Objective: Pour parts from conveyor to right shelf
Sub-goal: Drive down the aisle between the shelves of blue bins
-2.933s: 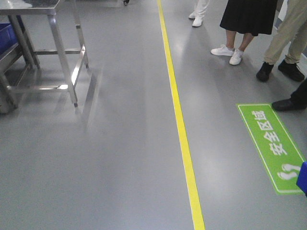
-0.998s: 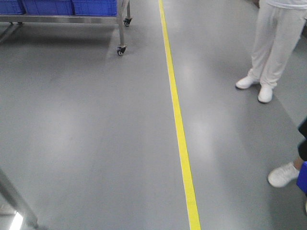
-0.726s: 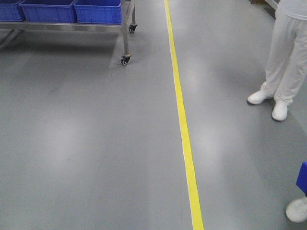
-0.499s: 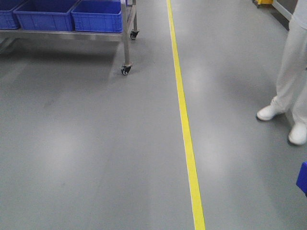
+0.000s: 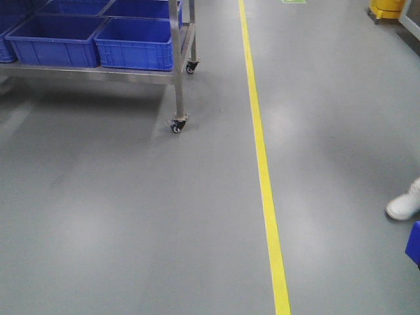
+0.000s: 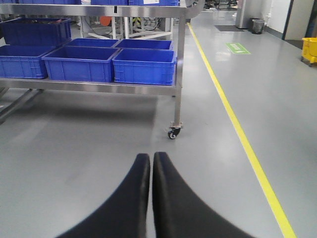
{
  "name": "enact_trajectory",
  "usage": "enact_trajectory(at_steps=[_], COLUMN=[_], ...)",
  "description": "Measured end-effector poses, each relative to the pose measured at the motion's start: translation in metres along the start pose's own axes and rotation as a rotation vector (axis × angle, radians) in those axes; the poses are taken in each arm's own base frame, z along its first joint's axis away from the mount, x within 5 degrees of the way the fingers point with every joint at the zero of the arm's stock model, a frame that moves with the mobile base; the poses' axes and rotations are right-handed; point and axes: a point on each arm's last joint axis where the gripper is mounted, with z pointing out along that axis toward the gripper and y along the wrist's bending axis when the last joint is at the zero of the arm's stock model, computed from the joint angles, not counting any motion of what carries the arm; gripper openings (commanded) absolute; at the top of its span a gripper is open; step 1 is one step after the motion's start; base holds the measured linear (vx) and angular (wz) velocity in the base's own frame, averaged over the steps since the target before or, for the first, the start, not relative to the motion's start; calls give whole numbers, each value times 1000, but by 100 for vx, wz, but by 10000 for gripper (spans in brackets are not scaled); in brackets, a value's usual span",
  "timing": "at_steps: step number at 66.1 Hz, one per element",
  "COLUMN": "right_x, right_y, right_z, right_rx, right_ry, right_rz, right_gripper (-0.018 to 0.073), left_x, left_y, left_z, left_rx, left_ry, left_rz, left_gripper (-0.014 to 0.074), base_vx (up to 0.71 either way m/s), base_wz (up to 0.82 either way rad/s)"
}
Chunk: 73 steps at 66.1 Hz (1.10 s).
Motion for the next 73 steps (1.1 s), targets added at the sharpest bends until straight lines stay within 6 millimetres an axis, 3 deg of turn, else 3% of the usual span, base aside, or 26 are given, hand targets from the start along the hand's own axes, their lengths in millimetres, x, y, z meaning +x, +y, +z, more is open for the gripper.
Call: enact_trajectory(at_steps=[30, 73], right_x=[0, 0], right_y=[0, 0], right_z=[0, 0], right_rx=[0, 0], right_ry=[0, 0], right_rz=[0, 0], right_gripper=[-5, -5], left_x=[0, 0], left_y=[0, 0], left_z=[0, 0], left_rx=[0, 0], left_ry=[0, 0], left_rz=[0, 0], left_gripper=[-6, -6], base_vx=[63, 55], base_wz=[28, 63])
